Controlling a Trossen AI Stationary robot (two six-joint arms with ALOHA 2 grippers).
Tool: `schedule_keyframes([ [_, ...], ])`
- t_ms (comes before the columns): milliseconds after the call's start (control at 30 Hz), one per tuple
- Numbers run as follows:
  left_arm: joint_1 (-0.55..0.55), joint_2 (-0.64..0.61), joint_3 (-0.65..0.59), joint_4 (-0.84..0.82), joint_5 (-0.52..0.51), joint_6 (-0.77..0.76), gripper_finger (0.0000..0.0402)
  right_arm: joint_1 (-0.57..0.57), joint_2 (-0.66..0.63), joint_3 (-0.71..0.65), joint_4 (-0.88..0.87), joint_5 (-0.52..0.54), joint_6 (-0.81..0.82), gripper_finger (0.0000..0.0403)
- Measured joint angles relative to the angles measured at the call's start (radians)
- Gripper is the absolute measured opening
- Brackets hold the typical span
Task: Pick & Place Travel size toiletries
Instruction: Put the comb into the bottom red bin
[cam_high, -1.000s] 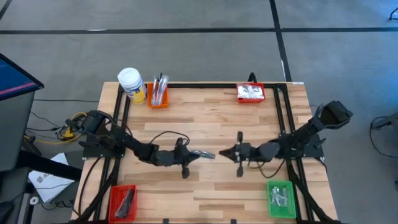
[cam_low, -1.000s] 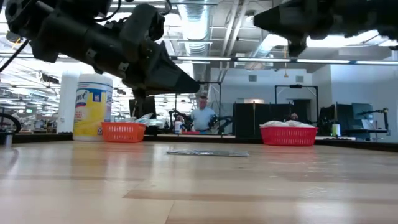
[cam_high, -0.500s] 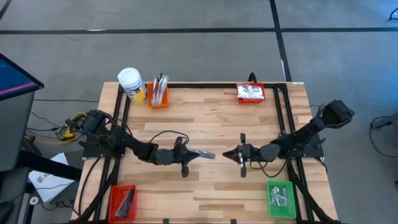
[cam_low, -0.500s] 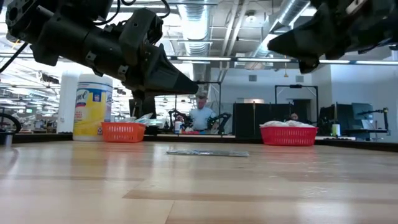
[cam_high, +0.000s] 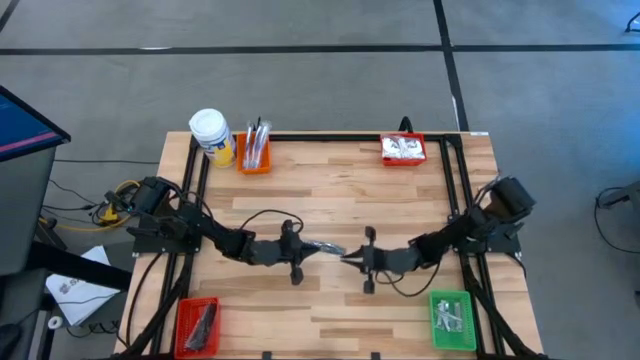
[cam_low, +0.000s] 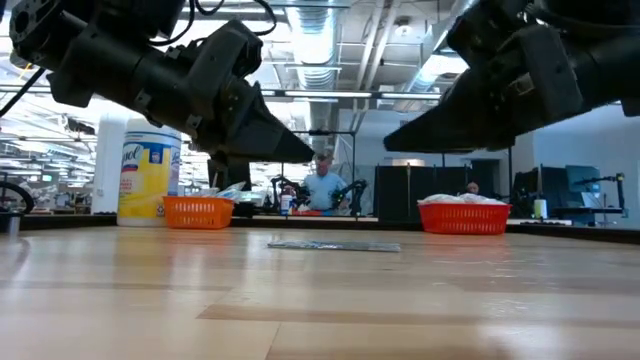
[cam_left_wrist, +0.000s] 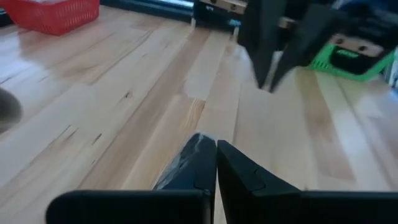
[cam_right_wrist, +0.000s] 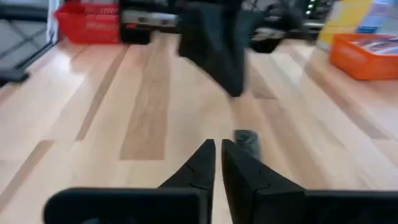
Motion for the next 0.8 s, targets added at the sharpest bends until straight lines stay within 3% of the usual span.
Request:
schedule_keyframes([
  [233, 0.0, 0.0, 0.0, -0.053, 0.0, 0.014, 0.0005, 0.022, 0.077, 0.138, -0.215, 0.0, -0.08, 0.0071],
  [400, 0.0, 0.0, 0.0, -0.052, 0.0, 0.01, 0.0008, 0.023, 0.109, 0.178, -0.32, 0.051, -0.096, 0.0134],
  [600, 0.016, 0.004, 0.0, -0.051, 0.025, -0.096, 0.0003, 0.021, 0.092, 0.18, -0.334, 0.054, -0.037, 0.0209],
  [800, 0.034, 0.032, 0.0, -0.055, 0.086, -0.116, 0.0002, 0.011, 0.088, 0.18, -0.33, 0.079, -0.032, 0.0244],
])
